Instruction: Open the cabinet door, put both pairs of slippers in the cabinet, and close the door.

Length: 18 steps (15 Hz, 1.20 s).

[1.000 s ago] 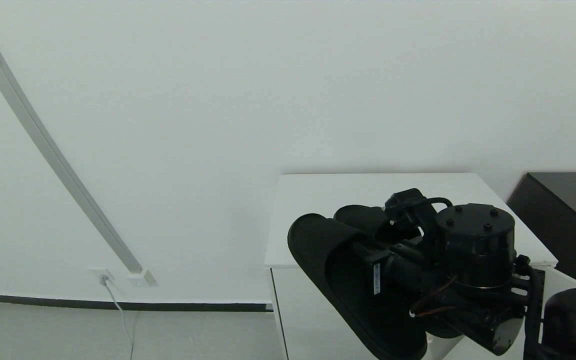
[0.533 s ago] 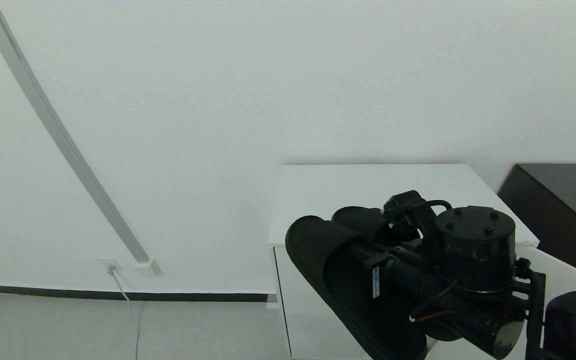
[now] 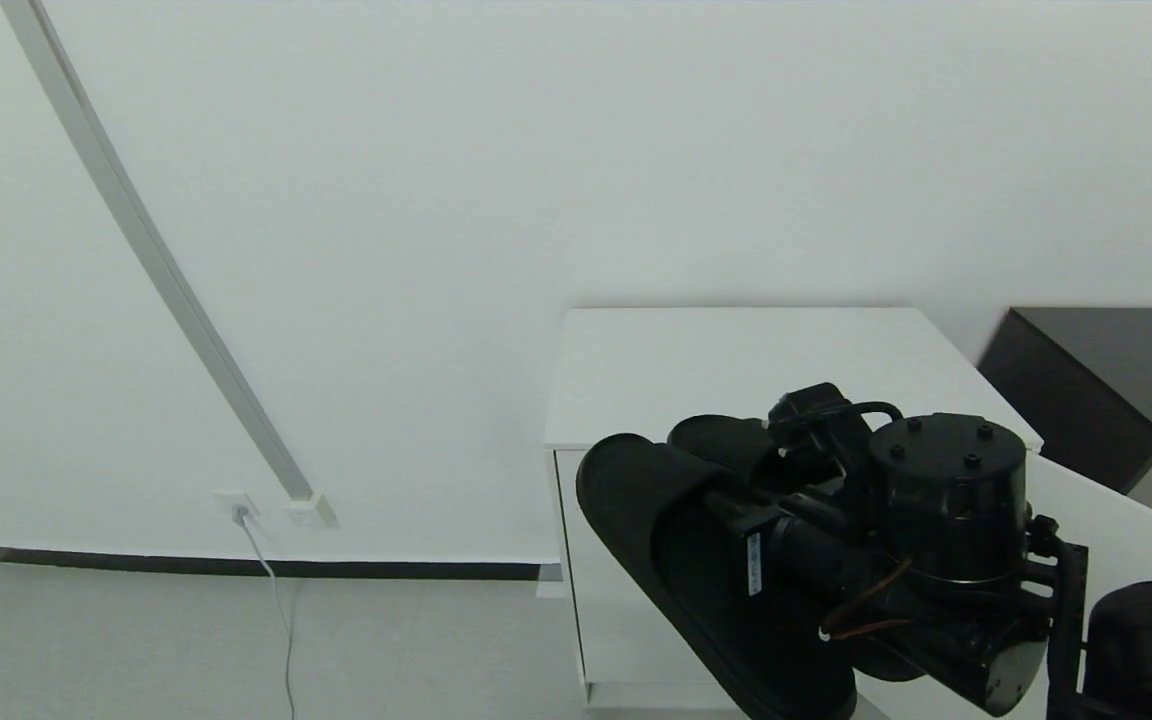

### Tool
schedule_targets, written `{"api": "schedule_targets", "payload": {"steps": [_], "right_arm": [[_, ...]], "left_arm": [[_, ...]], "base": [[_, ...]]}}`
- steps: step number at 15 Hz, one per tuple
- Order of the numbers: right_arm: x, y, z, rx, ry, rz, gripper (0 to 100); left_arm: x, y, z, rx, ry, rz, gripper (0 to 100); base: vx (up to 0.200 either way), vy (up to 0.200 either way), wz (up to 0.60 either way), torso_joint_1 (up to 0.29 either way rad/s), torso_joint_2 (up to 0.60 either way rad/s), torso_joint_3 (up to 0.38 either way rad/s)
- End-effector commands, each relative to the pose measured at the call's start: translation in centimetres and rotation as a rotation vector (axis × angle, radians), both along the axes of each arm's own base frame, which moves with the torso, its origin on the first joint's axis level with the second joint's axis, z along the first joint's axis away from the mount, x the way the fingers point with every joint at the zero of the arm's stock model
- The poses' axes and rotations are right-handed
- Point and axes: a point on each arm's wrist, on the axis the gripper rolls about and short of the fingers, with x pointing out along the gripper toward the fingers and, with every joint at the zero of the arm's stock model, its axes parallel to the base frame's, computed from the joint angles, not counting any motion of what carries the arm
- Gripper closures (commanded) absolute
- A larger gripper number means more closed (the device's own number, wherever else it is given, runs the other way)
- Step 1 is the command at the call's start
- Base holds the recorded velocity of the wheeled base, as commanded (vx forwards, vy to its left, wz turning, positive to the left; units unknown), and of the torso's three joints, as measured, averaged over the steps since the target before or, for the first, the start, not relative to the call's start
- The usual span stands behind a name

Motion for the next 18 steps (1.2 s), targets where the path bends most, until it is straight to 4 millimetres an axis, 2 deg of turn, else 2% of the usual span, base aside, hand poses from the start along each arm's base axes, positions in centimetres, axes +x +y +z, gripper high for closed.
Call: {"api": "schedule_targets", "payload": {"steps": [1, 10, 18], "right_arm": [[-0.06, 0.03, -0.10, -0.002, 0.002, 0.003, 100], [-0.22, 0.11, -0.27, 0.000, 0.000, 0.008, 100], [-0.28, 0.12, -0.33, -0.001, 0.001, 0.009, 100]], "left_arm": [[0.01, 0.00, 0.01, -0.001, 0.000, 0.001, 100], [0.01, 0.01, 0.01, -0.003, 0.000, 0.005, 100], [0.01, 0.01, 0.01, -0.003, 0.000, 0.005, 100]], "base": [[0.000, 0.000, 0.00, 0.000, 0.00, 0.000], [0.000, 0.000, 0.00, 0.000, 0.00, 0.000], [0.000, -0.200, 0.00, 0.004, 0.00, 0.004]]}}
